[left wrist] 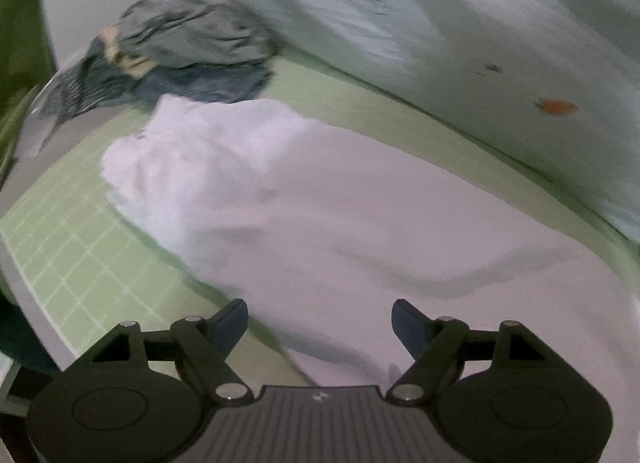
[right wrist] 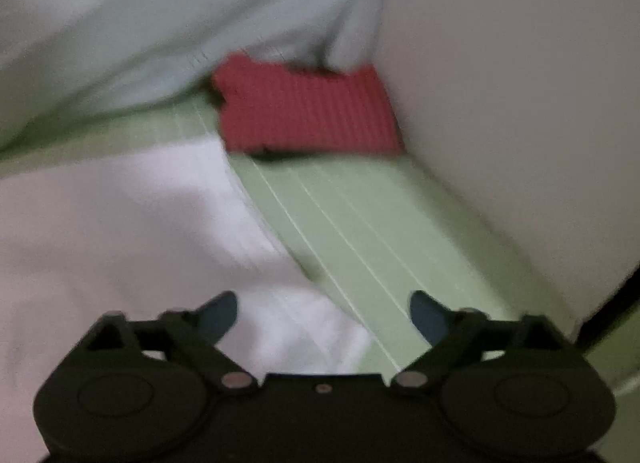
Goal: Fold clothes
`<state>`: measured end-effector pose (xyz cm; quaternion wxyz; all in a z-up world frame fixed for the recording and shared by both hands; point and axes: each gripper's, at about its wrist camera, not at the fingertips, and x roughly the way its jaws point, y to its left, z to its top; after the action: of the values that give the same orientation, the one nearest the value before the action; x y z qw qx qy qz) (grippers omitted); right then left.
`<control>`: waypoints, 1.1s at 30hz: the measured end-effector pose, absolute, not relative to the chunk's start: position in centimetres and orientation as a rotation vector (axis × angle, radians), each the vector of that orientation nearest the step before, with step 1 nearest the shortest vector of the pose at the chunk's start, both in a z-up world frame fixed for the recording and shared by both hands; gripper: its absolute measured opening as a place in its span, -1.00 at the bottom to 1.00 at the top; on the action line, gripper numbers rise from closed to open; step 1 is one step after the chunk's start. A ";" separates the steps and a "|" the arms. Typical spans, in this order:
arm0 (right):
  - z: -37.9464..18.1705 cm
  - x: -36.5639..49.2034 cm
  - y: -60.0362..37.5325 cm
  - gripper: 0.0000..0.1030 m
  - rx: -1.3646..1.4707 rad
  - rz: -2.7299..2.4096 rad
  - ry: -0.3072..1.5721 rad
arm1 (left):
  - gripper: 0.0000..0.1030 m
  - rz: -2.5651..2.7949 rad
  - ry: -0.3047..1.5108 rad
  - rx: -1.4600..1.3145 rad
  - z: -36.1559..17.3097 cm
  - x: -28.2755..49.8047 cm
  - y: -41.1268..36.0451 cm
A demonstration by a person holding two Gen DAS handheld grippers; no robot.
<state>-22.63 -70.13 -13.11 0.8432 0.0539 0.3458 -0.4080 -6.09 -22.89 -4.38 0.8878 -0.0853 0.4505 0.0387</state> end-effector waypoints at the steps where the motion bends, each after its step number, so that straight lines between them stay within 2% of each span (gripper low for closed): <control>1: -12.9 -21.6 -69.1 1.00 0.127 -0.834 0.730 | 0.55 0.092 0.938 -0.192 -4.7 -5.8 -21.6; 9: -11.9 -12.4 -58.1 1.00 0.157 -0.604 0.748 | 0.57 0.200 0.969 -0.312 -7.5 -1.0 -10.7; 15: -12.8 -7.0 -50.8 1.00 0.156 -0.532 0.834 | 0.57 0.223 0.984 -0.293 -7.9 4.2 -3.5; 23: -12.9 -6.0 -46.4 1.00 0.205 -0.568 0.868 | 0.57 0.113 1.005 -0.311 -10.1 8.5 1.0; 26: -13.1 -6.1 -45.7 1.00 0.192 -0.580 0.894 | 0.51 0.098 0.992 -0.333 -10.4 8.8 1.1; 27: -13.1 -6.1 -45.7 1.00 0.185 -0.581 0.904 | 0.45 0.093 0.987 -0.341 -10.5 8.9 1.1; 30: -13.3 -6.4 -45.5 1.00 0.161 -0.594 0.923 | 0.11 0.078 0.972 -0.362 -10.7 9.3 1.2; 32: -13.4 -6.6 -45.6 1.00 0.159 -0.605 0.928 | -0.33 0.064 0.957 -0.359 -10.2 9.2 1.0; 33: -13.4 -6.7 -45.7 1.00 0.163 -0.610 0.928 | -0.41 0.054 0.949 -0.351 -9.9 9.2 0.8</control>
<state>-6.71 -45.72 -13.45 0.8467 0.0775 0.4400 -0.2891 9.17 0.79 -9.88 0.8745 -0.1679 0.4544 0.0258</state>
